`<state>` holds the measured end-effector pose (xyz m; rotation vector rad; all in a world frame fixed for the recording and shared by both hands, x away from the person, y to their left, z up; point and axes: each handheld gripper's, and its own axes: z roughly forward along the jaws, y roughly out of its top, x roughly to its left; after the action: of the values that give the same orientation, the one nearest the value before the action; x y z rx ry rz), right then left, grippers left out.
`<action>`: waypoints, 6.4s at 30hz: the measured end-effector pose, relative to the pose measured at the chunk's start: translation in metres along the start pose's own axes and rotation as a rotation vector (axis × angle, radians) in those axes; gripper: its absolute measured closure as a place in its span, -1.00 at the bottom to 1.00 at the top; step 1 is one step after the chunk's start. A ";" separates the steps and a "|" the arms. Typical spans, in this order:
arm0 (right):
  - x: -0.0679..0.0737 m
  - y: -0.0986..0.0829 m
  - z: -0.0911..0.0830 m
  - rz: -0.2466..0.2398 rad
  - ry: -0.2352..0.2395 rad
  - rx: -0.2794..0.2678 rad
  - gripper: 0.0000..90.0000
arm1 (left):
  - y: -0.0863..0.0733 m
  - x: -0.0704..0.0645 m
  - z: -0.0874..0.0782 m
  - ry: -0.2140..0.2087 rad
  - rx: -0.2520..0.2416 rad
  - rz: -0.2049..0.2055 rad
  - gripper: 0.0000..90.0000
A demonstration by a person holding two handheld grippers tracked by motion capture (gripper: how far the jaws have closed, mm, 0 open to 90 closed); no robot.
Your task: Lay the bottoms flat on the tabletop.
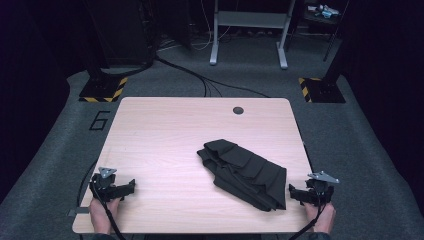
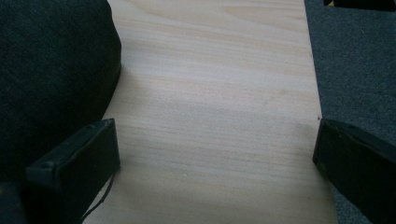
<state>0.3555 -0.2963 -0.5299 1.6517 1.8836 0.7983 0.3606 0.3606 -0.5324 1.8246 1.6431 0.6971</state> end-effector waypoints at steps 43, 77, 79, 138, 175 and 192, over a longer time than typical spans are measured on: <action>0.041 0.056 -0.059 -0.079 0.144 -0.026 -1.00 | 0.000 -0.001 0.000 0.000 -0.005 -0.005 -0.97; 0.200 0.100 0.021 -0.302 0.305 0.179 -0.39 | 0.000 -0.001 0.000 -0.001 -0.005 -0.005 -0.97; 0.202 0.098 0.024 -0.311 0.289 0.167 -0.21 | 0.000 -0.001 0.000 0.000 -0.006 -0.005 -0.97; 0.313 0.079 0.010 -0.620 0.681 0.112 0.63 | -0.001 -0.003 -0.001 -0.014 -0.014 0.024 -0.92; 0.324 0.085 -0.014 -0.666 0.502 0.010 0.64 | -0.004 -0.075 -0.028 -0.298 -0.111 0.170 -0.42; 0.285 0.111 -0.038 -0.535 0.461 -0.119 0.65 | 0.004 -0.088 -0.010 -0.300 -0.073 0.222 0.35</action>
<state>0.3680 -0.0081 -0.4225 0.8598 2.3794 1.0834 0.3467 0.2732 -0.5223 1.9679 1.2206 0.5356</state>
